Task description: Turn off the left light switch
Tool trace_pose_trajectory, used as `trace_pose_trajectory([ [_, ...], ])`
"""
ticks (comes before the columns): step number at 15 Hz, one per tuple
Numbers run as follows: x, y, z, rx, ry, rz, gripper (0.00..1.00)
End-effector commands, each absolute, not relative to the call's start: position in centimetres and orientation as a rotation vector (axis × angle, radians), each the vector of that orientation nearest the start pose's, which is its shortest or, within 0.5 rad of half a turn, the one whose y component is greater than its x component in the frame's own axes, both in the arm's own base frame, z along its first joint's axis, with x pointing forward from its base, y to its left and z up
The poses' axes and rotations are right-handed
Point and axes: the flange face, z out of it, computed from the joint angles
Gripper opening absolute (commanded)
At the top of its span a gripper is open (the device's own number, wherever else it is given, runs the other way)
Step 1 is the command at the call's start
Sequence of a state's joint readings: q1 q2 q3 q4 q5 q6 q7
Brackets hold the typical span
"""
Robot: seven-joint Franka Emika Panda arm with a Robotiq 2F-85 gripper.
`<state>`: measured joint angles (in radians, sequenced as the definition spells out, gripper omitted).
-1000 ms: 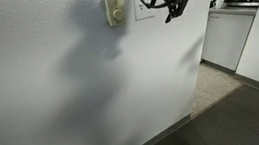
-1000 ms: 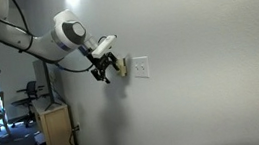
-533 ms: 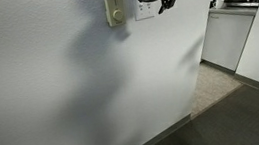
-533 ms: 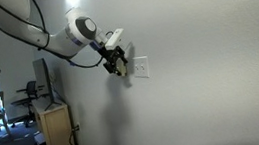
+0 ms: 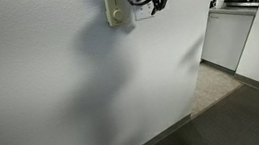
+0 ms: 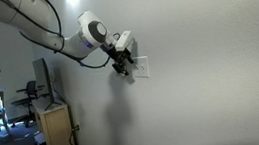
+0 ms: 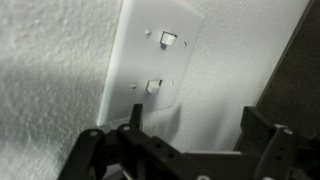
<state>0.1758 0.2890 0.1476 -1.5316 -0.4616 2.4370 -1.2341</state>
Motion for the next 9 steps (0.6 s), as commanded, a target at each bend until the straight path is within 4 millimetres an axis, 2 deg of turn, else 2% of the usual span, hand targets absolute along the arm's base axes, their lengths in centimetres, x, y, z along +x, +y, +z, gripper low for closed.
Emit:
trace_pose_trajectory([
  [1, 68.6, 19.9, 56.0, 1.561, 1.952, 0.503, 1.00],
  [6, 68.6, 19.5, 56.2, 1.585, 1.941, 0.496, 1.00],
  [9, 67.8, 19.8, 56.5, 1.614, 1.925, 0.505, 1.00],
])
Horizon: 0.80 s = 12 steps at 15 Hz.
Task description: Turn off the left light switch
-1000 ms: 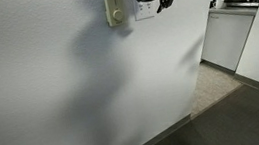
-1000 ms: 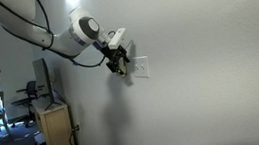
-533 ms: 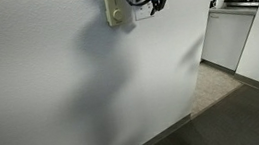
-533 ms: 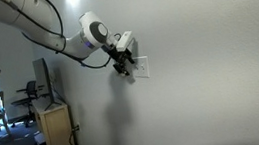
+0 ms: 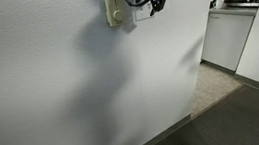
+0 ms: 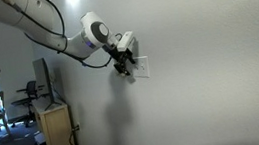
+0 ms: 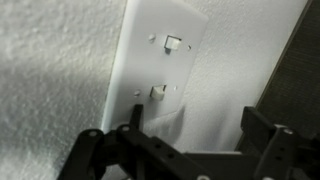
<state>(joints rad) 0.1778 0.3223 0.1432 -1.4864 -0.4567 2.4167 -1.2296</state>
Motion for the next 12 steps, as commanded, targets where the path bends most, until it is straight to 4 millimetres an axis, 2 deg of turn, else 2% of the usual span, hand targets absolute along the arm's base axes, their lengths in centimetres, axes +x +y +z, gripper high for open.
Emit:
trace_pose_trajectory([
  [1, 67.5, 20.4, 56.5, 1.604, 1.931, 0.515, 1.00],
  [4, 66.6, 22.3, 56.5, 1.566, 1.961, 0.537, 1.00],
  [7, 65.6, 23.3, 56.6, 1.570, 1.967, 0.538, 1.00],
  [12, 65.1, 22.2, 56.2, 1.637, 1.931, 0.539, 1.00],
])
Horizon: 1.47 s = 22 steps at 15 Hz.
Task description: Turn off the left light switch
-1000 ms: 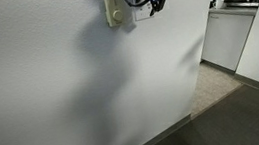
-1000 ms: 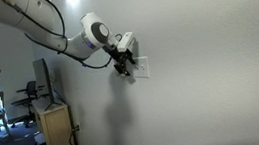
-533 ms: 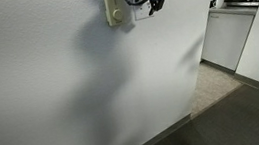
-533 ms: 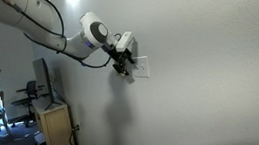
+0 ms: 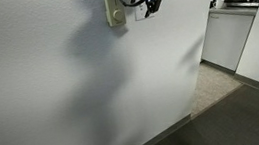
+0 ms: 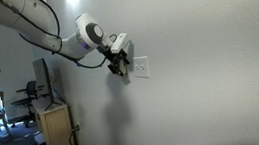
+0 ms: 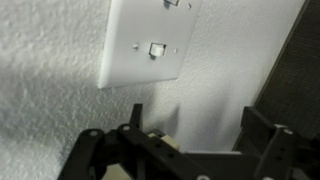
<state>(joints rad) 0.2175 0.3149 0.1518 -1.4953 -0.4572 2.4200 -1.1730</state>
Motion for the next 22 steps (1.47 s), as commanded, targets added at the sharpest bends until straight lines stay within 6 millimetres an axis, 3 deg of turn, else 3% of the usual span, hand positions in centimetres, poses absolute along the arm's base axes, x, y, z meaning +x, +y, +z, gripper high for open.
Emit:
trace_pose_trajectory([
  [1, 65.1, 21.9, 56.1, 1.652, 1.922, 0.539, 1.00],
  [9, 66.4, 18.5, 55.9, 1.706, 1.870, 0.527, 1.00],
  [12, 67.2, 17.8, 54.8, 1.731, 1.872, 0.527, 1.00],
  [15, 67.6, 17.7, 54.2, 1.744, 1.876, 0.533, 1.00],
  [22, 67.5, 18.4, 54.6, 1.728, 1.880, 0.552, 1.00],
])
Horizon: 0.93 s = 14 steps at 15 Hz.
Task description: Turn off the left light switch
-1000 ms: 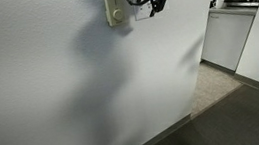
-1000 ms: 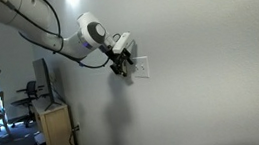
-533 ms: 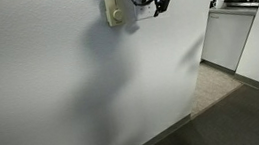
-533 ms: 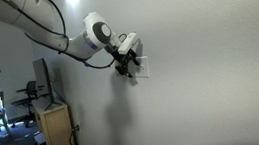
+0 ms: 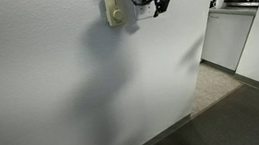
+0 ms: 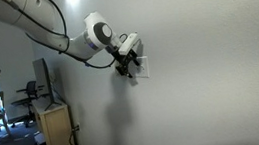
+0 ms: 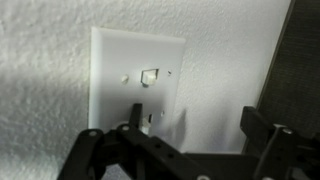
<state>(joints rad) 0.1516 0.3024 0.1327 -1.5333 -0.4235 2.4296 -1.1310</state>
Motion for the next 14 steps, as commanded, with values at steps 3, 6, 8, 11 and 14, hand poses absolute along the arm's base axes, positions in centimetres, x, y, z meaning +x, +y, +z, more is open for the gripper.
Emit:
trace_pose_trajectory([
  [3, 67.4, 18.8, 54.2, 1.729, 1.895, 0.554, 1.00],
  [6, 67.3, 19.7, 53.5, 1.731, 1.921, 0.569, 1.00],
  [8, 67.2, 20.4, 52.9, 1.738, 1.942, 0.576, 1.00],
  [11, 67.3, 20.8, 51.6, 1.765, 1.960, 0.569, 1.00],
  [14, 67.6, 20.9, 49.8, 1.798, 1.977, 0.555, 1.00],
])
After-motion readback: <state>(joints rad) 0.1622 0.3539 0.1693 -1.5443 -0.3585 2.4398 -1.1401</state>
